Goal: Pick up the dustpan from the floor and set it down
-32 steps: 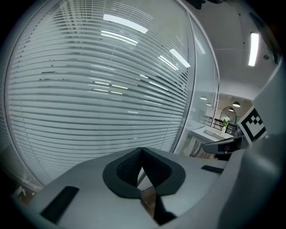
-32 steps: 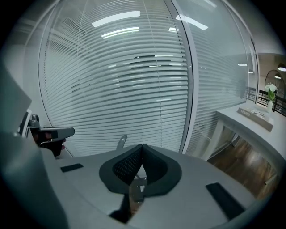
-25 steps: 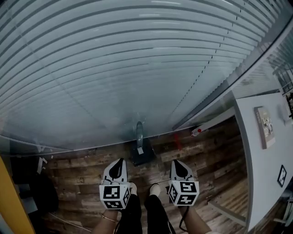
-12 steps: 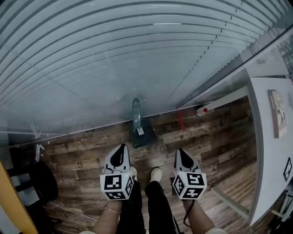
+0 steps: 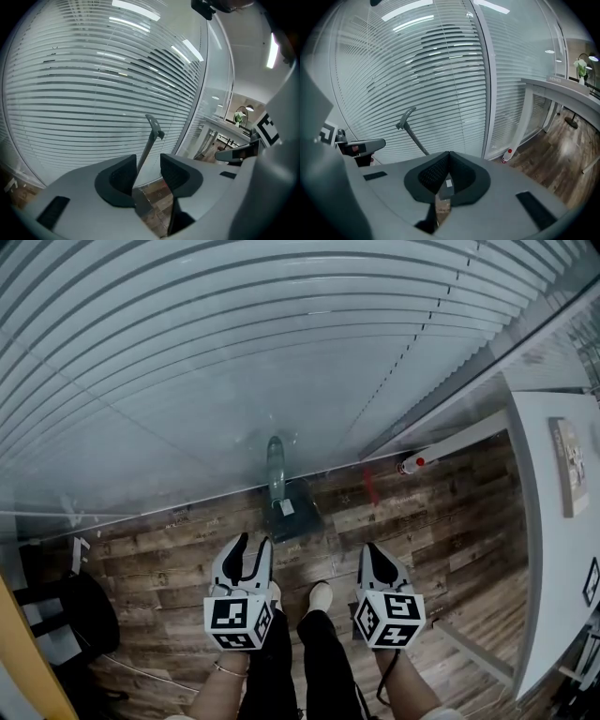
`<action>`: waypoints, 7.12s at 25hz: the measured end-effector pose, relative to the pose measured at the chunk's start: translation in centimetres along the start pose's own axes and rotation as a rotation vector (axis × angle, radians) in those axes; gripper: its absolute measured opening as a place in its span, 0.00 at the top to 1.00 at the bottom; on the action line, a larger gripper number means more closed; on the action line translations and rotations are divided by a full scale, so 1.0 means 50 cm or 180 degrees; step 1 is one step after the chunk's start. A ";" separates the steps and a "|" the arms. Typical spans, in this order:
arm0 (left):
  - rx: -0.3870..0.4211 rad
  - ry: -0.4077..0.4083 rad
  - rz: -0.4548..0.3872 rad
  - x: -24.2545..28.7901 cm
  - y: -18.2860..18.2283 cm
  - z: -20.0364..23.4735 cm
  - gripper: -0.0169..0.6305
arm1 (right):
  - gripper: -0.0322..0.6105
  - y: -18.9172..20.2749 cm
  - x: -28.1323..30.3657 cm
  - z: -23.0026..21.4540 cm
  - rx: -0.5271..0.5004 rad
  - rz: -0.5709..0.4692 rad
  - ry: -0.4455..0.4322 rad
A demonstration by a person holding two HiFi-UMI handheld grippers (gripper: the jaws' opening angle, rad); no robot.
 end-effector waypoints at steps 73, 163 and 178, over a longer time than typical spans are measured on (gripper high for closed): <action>0.0281 -0.0283 -0.0420 0.221 -0.067 -0.020 0.80 | 0.90 0.090 0.011 -0.071 0.0373 0.0069 0.0121; 0.2334 0.2282 -0.0378 -0.209 -0.202 -0.641 0.82 | 0.90 0.111 -0.652 -0.186 0.1818 -0.1344 0.2019; 0.2815 0.2782 -0.0223 -0.246 -0.042 -0.895 0.82 | 0.90 0.328 -0.789 -0.332 0.2317 -0.1305 0.2388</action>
Point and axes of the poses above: the fingertips, and each gripper's own axes: x forward along the fingers, z to its left, y out of its underside, the point moved 8 cm from there along -x, backward along the fingers, and after that the axes turned 11 degrees about z, right-handed, at the moved point
